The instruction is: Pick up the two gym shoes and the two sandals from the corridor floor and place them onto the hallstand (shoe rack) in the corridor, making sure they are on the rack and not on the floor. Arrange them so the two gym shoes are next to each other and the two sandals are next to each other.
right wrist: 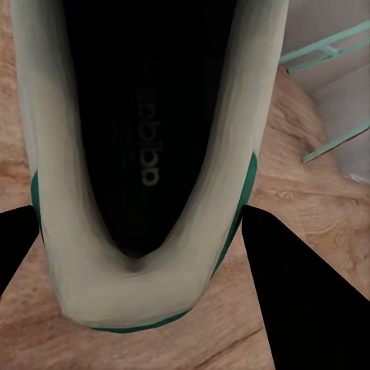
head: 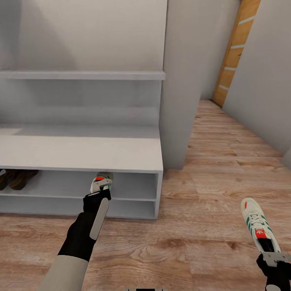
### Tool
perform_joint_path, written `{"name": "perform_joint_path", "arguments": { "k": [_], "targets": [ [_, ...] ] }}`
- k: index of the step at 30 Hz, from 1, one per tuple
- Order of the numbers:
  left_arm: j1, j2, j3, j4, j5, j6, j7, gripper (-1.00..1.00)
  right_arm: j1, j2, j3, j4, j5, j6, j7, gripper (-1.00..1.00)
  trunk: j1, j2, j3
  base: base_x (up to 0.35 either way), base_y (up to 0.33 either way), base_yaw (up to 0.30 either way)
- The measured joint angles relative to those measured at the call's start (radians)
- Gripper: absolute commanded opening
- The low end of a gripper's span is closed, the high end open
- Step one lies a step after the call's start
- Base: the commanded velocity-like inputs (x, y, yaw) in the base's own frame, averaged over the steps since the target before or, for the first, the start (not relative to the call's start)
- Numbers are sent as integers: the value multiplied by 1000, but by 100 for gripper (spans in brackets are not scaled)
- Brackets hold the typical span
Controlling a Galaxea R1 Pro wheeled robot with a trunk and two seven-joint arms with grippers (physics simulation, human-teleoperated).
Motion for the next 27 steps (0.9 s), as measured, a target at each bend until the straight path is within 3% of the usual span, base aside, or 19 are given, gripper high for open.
{"name": "perform_joint_path", "arguments": {
  "k": [27],
  "targets": [
    [0,0,-1,33,-1,-1,0,-100,0,0,0,0,0,0,-1,-100,0,0,0,45,0,0]
  ]
}}
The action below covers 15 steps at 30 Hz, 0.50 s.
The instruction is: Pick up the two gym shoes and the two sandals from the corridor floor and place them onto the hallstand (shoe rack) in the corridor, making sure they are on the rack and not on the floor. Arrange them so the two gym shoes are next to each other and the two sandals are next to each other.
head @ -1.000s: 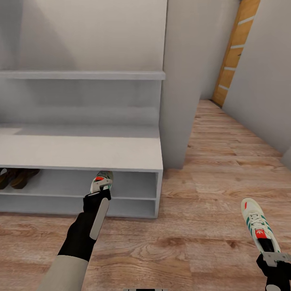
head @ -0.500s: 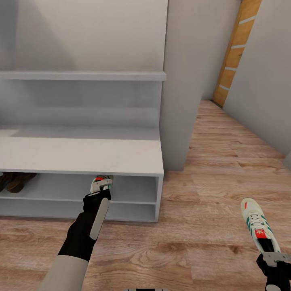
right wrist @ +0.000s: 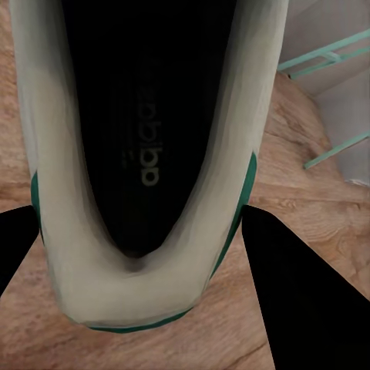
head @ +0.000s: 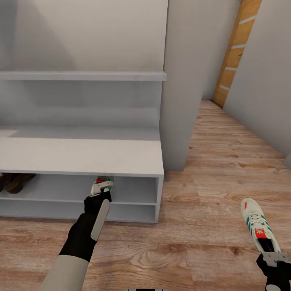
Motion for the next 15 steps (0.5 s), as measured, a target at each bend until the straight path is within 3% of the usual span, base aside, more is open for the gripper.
{"name": "perform_joint_path", "arguments": {
  "k": [15],
  "targets": [
    [0,0,0,4,0,-1,0,-100,0,1,0,0,0,0,0,-100,0,0,0,0,0,0]
  ]
}}
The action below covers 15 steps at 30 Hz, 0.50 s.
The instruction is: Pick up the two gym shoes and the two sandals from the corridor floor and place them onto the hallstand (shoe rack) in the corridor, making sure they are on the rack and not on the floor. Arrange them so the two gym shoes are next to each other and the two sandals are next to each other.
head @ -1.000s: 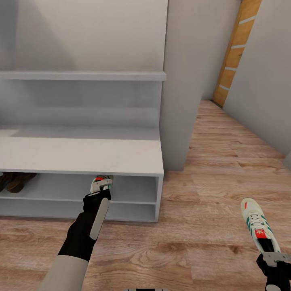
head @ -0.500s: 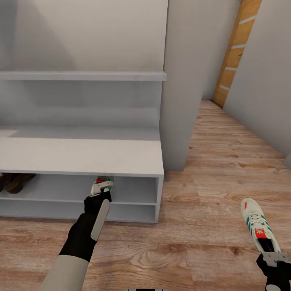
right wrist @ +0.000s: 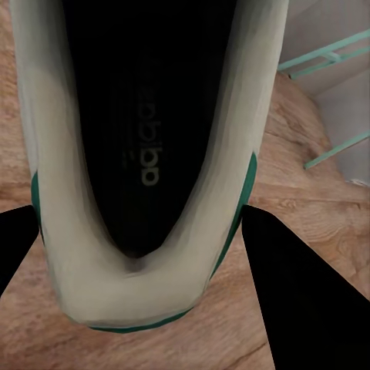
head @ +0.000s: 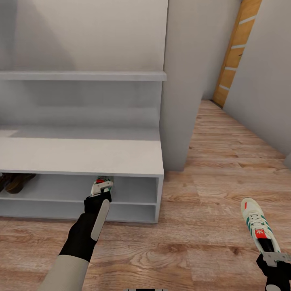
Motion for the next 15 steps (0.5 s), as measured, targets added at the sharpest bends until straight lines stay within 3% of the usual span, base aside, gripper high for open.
{"name": "perform_joint_path", "arguments": {
  "k": [15],
  "targets": [
    [-1,0,0,1,0,0,0,-100,0,0,0,0,0,0,1,-100,0,0,0,50,0,0]
  ]
}}
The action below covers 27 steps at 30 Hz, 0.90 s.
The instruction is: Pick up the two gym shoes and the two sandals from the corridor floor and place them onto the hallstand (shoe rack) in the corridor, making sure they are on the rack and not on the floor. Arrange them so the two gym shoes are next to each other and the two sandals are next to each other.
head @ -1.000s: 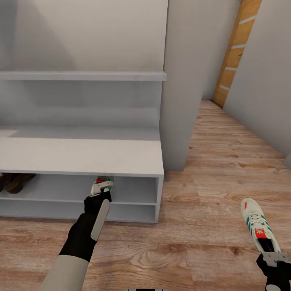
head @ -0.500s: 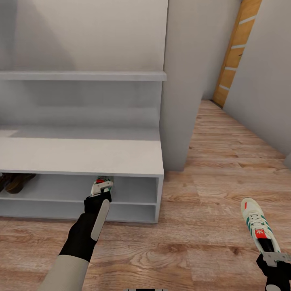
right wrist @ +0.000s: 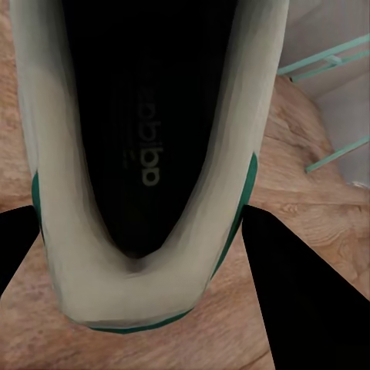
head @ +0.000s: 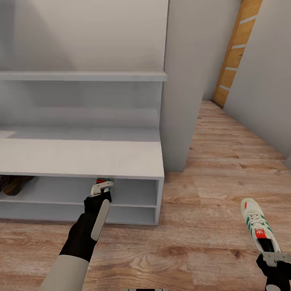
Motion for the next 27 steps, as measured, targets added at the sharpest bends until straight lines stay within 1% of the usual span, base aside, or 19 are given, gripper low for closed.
{"name": "perform_joint_path", "arguments": {
  "k": [21,27],
  "targets": [
    [0,0,1,1,0,0,0,-100,0,0,0,0,0,0,0,-100,0,0,0,8,0,0],
    [0,1,1,2,-1,-17,0,-100,0,0,0,0,0,0,0,-100,0,0,0,0,0,0]
  ]
}}
